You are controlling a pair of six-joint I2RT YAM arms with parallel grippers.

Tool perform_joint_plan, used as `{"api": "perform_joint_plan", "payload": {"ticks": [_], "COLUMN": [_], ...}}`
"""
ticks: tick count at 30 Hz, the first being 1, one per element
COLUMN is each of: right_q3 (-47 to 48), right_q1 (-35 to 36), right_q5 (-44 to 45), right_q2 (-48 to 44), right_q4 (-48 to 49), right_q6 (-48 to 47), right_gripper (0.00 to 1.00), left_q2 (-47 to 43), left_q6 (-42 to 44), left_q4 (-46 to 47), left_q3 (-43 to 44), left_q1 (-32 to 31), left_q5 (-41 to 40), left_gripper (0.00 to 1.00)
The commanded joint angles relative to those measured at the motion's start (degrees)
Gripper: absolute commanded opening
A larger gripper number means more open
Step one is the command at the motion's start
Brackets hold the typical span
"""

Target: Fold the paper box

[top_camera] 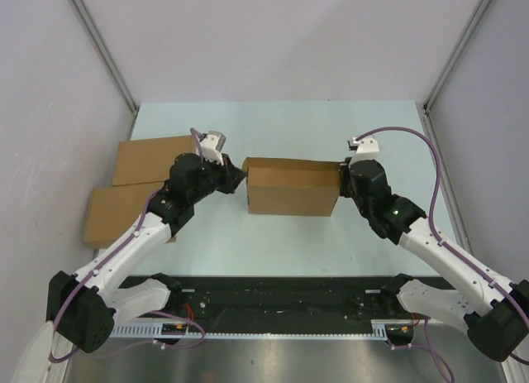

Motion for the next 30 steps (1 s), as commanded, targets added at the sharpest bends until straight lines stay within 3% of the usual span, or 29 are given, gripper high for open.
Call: {"api": "perform_joint_plan", "payload": {"ticks": [1, 14, 30], "right_q3": [0.84, 6.12, 0.94], "right_q1": [0.16, -0.28, 1.65], "right_q5": [-1.36, -5.85, -0.31], "right_q2": [-0.92, 0.66, 2.25], "right_q4": [1.06, -2.54, -0.53], "right_q6": [2.38, 9.24, 6.87], "right_gripper": [0.00, 0.00, 0.00], "left_q2": [-1.71, -1.62, -1.97], "left_q6": [-3.47, -4.09, -3.82], "left_q4": [3.96, 4.14, 4.40], "left_q3": [-0.56, -1.97, -2.50], "left_q1": [0.17, 0.17, 0.17], "left_q5": [1.83, 0.07, -0.72], "left_gripper": [0.10, 0.06, 0.06]}}
